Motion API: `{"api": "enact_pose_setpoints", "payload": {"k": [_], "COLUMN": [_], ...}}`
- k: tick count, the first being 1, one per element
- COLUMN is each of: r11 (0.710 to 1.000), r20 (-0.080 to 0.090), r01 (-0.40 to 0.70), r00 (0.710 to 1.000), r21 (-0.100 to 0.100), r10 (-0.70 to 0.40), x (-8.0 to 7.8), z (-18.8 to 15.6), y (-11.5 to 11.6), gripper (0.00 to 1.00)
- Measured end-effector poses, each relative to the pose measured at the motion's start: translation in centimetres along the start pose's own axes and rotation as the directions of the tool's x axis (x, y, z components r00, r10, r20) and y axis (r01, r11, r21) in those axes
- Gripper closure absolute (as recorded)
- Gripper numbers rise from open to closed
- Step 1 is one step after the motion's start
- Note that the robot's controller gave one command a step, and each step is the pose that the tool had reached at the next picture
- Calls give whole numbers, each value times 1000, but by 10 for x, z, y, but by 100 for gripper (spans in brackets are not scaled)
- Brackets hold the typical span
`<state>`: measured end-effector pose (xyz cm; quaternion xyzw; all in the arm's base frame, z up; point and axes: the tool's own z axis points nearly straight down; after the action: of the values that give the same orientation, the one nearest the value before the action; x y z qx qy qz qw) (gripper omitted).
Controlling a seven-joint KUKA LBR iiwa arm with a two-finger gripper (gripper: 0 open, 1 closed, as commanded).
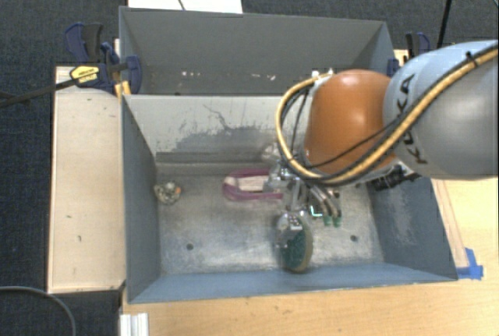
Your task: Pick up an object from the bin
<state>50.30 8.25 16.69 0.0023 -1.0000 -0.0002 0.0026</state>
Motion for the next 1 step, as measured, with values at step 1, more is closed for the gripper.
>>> {"api": "enact_pose_setpoints", "payload": {"k": [1], "r11": [998], "r20": [8], "r01": [-64], "r00": [998], "r21": [-1], "r10": [64], "x": [-78], "z": [69], "y": [8], "gripper": [0]}}
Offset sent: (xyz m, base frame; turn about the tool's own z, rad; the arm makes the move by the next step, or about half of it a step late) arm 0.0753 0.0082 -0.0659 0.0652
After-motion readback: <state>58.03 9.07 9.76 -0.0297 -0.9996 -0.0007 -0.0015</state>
